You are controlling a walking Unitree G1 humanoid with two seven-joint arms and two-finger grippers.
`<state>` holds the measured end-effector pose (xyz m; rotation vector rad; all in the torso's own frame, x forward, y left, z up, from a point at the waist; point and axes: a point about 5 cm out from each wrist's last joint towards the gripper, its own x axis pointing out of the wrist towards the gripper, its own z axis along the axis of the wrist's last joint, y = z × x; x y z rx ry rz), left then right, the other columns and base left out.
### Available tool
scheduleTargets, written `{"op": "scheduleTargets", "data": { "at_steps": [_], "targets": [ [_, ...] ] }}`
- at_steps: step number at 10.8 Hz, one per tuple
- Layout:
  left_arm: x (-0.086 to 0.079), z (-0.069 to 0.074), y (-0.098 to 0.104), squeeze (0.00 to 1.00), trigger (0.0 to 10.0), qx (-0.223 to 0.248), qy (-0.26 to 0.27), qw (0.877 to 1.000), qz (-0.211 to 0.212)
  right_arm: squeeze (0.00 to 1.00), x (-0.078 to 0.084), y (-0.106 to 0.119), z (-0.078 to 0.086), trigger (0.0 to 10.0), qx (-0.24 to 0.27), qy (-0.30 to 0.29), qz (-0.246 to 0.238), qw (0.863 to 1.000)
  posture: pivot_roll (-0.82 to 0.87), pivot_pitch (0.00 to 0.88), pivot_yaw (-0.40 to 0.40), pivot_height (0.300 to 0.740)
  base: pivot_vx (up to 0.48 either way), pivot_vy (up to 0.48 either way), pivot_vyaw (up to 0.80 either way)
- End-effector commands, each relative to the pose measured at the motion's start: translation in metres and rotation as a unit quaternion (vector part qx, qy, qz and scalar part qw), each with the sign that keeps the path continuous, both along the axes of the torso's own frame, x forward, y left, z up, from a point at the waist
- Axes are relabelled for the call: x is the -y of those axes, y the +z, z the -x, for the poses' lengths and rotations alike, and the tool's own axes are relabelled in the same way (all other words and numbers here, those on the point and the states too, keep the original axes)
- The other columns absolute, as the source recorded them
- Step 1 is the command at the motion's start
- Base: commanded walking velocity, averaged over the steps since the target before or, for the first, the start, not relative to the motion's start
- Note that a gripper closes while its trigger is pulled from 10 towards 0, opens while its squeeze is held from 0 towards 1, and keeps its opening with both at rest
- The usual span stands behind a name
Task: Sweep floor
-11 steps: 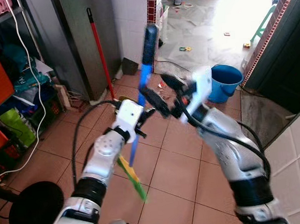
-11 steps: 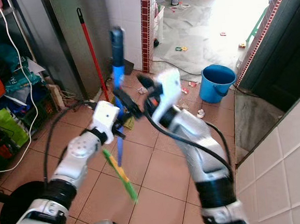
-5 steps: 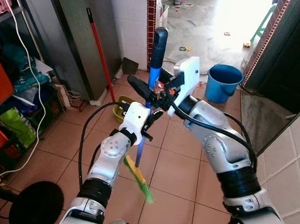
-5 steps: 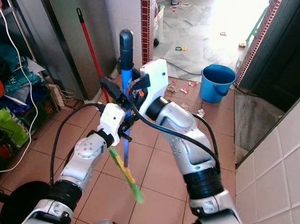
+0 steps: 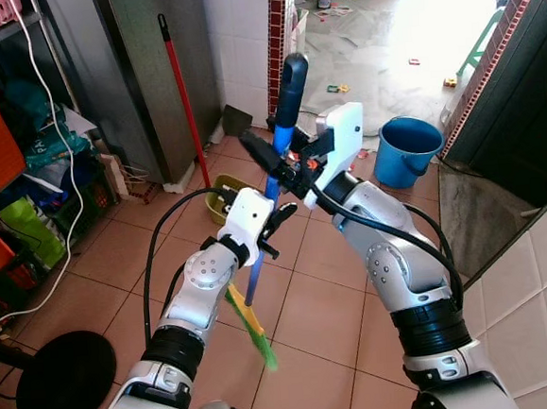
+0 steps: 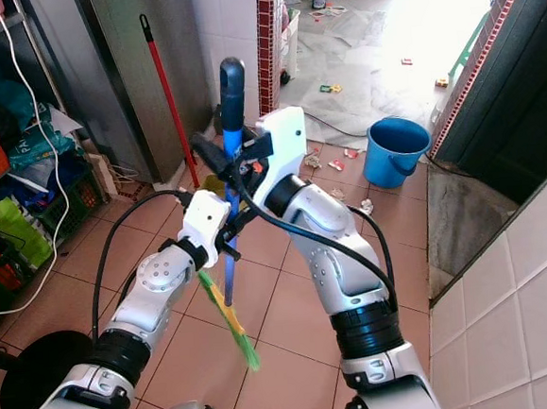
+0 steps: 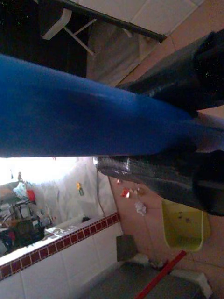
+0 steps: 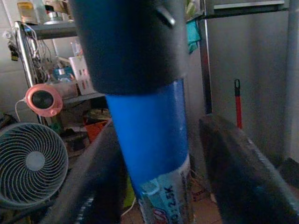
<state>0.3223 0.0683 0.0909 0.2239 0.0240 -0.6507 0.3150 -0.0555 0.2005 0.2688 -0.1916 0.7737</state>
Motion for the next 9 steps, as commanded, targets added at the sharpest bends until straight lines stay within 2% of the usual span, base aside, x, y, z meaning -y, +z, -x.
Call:
{"op": "scheduleTargets", "data": {
  "at_steps": [1,5,6,9],
  "targets": [
    [0.003,-0.006,0.013,0.00,0.0,0.031,-0.004,1.000,0.001,0.00,0.003,0.005,-0.003,0.0,0.008,-0.006,-0.002,1.000,0.01,0.000,-0.028,0.740,0.000,0.000,0.00],
    [0.000,-0.005,0.007,0.00,0.0,0.022,-0.002,1.000,-0.006,0.00,0.013,0.018,-0.007,0.0,0.030,-0.013,-0.001,0.999,0.00,0.000,-0.025,0.740,0.000,0.000,0.00],
    [-0.001,-0.005,0.006,0.00,0.0,0.020,-0.001,1.000,-0.007,1.00,0.015,0.019,-0.007,10.0,0.028,-0.014,-0.003,1.000,0.00,0.000,-0.024,0.740,0.000,0.000,0.00],
    [0.000,-0.004,0.003,0.00,0.0,0.017,-0.003,1.000,-0.008,1.00,0.015,0.018,-0.004,10.0,0.037,-0.007,0.014,0.999,0.00,0.000,-0.023,0.740,0.000,0.000,0.00]
  ]
}}
